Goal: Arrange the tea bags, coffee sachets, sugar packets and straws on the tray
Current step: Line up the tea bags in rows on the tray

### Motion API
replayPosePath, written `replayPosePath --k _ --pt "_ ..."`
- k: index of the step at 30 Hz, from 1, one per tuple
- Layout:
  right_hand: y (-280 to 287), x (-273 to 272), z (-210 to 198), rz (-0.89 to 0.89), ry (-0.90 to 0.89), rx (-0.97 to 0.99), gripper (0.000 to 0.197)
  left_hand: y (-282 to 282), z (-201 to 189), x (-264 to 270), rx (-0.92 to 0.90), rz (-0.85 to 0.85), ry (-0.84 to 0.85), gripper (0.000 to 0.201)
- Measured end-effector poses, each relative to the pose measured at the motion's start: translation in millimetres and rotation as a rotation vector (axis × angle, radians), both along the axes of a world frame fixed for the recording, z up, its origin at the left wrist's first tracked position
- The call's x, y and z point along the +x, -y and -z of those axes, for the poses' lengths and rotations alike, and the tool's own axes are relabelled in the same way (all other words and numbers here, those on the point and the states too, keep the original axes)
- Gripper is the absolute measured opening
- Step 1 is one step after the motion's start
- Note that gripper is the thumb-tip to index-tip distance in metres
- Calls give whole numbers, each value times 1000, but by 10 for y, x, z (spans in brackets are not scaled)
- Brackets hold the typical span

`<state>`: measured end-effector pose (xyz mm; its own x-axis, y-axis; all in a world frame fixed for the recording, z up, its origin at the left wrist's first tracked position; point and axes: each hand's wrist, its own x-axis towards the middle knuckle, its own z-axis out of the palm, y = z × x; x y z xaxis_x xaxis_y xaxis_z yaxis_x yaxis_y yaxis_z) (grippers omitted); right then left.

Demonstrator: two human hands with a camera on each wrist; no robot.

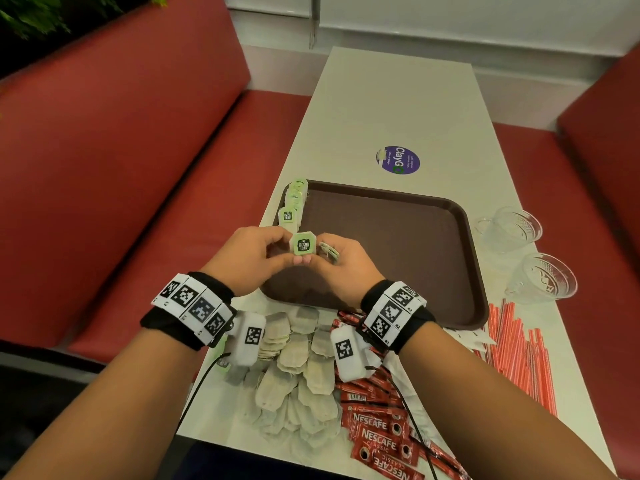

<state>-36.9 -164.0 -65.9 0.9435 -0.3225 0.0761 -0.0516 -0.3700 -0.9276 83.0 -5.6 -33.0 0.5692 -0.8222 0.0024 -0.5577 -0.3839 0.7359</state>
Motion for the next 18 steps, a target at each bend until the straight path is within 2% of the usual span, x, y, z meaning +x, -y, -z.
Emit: replayPosePath --k 4,7,9,14,18 --pt "71 59 81 46 -76 -13 7 103 108 221 43 -121 63 6" --pt "111 64 147 77 -129 165 12 211 214 526 126 -301 98 10" --pt "144 64 147 102 -148 242 11 296 304 704 207 -376 62 12" --pt "170 98 127 99 -156 361 15 553 497 877 361 -444 62 33" --pt "192 128 101 82 -161 358 11 673 543 919 401 -445 137 33"
